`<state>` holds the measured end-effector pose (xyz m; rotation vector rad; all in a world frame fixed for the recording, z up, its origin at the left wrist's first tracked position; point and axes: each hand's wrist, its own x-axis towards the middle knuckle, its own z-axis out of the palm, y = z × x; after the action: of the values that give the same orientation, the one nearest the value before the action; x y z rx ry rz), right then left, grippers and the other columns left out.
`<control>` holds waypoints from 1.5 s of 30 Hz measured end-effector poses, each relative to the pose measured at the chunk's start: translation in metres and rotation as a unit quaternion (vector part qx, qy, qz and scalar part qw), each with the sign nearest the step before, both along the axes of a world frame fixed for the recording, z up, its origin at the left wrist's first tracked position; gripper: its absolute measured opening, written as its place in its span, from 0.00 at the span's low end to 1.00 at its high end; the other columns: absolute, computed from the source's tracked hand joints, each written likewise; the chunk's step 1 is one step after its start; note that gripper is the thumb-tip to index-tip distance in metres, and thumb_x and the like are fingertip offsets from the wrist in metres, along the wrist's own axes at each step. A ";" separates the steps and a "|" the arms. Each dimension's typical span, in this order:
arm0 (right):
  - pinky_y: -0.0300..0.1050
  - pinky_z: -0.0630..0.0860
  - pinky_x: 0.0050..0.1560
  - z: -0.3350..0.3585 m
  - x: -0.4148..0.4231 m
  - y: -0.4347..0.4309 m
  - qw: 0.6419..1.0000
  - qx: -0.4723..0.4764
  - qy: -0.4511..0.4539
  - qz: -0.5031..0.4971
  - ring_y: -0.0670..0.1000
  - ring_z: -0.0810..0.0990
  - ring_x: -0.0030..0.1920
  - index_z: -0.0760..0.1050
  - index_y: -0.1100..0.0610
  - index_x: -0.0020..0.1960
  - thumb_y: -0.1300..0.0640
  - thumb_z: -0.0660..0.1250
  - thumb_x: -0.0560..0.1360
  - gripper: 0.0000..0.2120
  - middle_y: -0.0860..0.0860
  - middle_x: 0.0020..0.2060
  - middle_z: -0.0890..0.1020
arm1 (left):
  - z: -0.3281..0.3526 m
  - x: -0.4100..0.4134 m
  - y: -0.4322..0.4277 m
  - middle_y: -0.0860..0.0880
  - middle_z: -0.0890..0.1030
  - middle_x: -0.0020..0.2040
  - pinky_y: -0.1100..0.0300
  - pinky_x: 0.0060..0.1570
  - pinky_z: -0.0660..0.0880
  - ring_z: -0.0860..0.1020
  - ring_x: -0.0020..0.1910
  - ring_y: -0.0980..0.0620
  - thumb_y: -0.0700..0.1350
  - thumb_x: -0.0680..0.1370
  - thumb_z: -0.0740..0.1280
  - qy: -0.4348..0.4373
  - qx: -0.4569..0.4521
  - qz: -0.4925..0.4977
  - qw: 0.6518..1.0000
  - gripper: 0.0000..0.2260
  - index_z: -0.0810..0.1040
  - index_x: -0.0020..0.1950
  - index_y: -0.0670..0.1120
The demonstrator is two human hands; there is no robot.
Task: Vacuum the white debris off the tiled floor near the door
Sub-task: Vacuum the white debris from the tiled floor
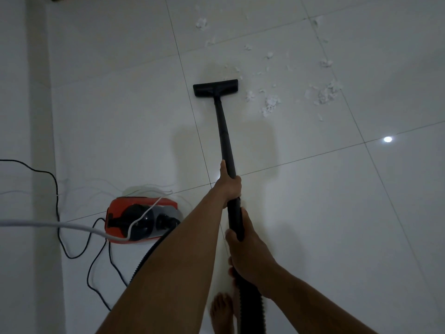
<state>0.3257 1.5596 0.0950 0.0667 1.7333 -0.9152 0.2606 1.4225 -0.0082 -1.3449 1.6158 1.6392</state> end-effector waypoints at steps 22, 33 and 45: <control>0.38 0.76 0.27 -0.017 -0.106 -0.082 1.000 0.011 -0.019 -0.010 0.48 0.78 0.26 0.45 0.33 0.81 0.50 0.56 0.86 0.30 0.57 0.45 0.82 | -0.011 -0.106 -0.081 0.42 0.78 0.52 0.45 0.53 0.81 0.76 0.37 0.49 0.47 0.85 0.57 -0.006 -0.024 -0.010 1.000 0.34 0.36 0.79 0.65; 0.38 0.76 0.26 -0.031 -0.136 -0.108 1.000 0.016 -0.010 0.001 0.48 0.78 0.27 0.45 0.35 0.82 0.50 0.56 0.86 0.30 0.57 0.46 0.82 | -0.028 -0.135 -0.108 0.42 0.77 0.59 0.43 0.55 0.81 0.77 0.39 0.48 0.47 0.84 0.57 0.000 -0.034 -0.009 0.999 0.35 0.36 0.79 0.65; 0.35 0.74 0.24 0.011 -0.127 -0.084 1.000 0.001 -0.012 0.000 0.48 0.77 0.29 0.51 0.39 0.82 0.52 0.58 0.86 0.28 0.57 0.44 0.80 | 0.009 -0.120 -0.084 0.41 0.76 0.63 0.42 0.58 0.79 0.77 0.44 0.45 0.45 0.83 0.57 -0.004 -0.010 0.017 1.000 0.35 0.37 0.80 0.64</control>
<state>0.1992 1.4753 0.1060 0.0777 1.7127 -0.9092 0.1410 1.3381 0.0004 -1.3954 1.6174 1.6392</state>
